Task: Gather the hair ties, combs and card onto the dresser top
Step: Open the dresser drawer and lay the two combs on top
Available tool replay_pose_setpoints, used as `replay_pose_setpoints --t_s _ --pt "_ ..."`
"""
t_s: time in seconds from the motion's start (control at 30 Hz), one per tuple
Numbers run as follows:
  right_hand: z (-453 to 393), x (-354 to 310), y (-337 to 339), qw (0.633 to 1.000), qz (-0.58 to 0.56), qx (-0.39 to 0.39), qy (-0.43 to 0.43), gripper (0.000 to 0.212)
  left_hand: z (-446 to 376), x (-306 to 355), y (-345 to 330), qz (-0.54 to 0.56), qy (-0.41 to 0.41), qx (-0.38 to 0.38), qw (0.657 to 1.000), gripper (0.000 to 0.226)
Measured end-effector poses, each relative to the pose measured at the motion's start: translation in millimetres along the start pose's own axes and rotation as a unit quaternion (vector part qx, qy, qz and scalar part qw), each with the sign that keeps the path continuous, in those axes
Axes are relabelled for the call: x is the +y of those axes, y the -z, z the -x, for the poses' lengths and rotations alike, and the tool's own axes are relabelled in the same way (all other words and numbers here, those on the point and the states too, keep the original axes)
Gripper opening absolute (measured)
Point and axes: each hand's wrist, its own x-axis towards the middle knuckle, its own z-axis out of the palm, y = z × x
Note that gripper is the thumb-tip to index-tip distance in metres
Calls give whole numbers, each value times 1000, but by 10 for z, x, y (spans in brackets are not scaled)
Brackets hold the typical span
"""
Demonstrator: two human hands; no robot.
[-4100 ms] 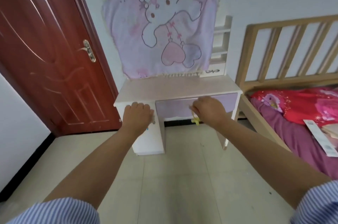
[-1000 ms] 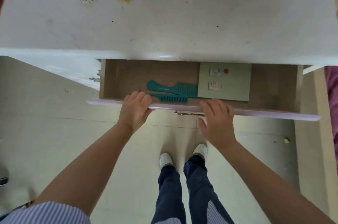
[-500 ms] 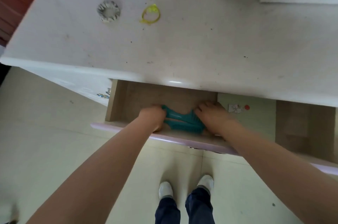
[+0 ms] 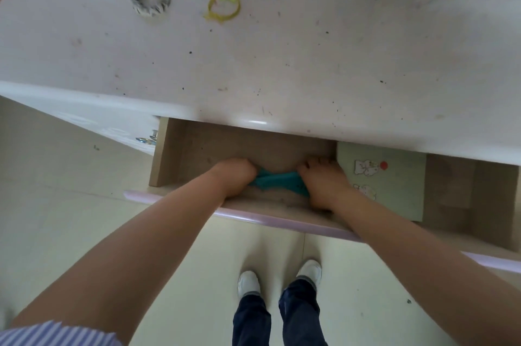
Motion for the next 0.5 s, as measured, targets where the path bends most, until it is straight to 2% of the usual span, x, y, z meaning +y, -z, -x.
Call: replay_pose_setpoints --t_s 0.13,0.23,0.3,0.4,0.5 --pt "155 106 98 993 -112 -22 -12 25 188 -25 71 -17 -35 33 999 29" --pt "313 175 128 984 -176 3 -23 20 521 -51 161 -27 -144 184 972 21" --pt "437 197 169 962 -270 34 -31 19 756 -56 212 0 -189 277 942 17" --pt "613 203 271 919 -383 96 -25 19 984 -31 292 89 -156 322 929 39" --pt "754 244 517 876 -434 205 -54 14 1029 58 450 218 -48 384 896 28"
